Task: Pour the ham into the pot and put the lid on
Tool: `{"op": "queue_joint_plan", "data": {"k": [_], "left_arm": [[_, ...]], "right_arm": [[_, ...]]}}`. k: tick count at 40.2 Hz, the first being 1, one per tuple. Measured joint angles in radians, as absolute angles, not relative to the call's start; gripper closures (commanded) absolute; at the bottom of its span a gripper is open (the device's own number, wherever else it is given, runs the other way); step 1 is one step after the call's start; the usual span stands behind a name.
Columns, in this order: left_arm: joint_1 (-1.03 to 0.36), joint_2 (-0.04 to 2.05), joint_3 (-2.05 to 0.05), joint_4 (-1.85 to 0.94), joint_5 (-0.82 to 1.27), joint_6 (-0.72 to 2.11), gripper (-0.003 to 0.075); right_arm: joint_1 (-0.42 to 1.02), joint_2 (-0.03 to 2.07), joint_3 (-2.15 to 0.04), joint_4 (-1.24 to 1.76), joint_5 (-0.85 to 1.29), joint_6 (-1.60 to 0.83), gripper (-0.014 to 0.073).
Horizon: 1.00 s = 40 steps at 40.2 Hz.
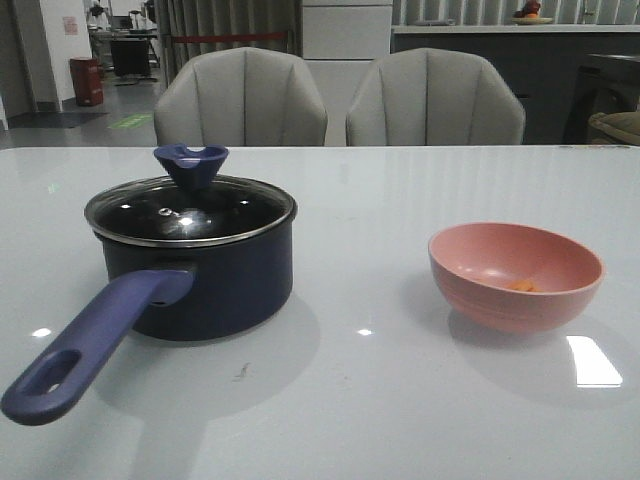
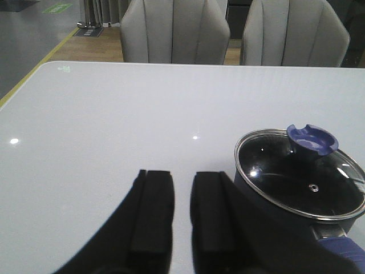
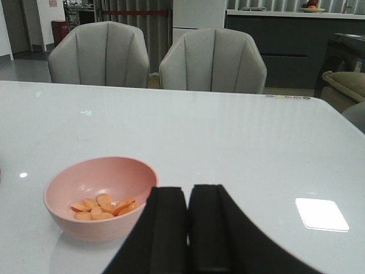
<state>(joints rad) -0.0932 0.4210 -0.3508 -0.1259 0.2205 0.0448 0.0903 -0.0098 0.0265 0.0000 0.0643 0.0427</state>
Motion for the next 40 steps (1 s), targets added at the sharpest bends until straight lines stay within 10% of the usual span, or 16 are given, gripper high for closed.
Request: {"op": "queue_joint_plan", "data": {"k": [7, 40], "left_arm": [[-0.093, 0.421, -0.351, -0.112, 0.22, 0.045, 0.01], [-0.093, 0.669, -0.654, -0.207, 0.525, 0.045, 0.012]], "right_arm": [[0.09, -0.01, 0.026, 0.0, 0.064, 0.043, 0.0449], [0.09, -0.01, 0.026, 0.0, 0.064, 0.043, 0.0449]]}}
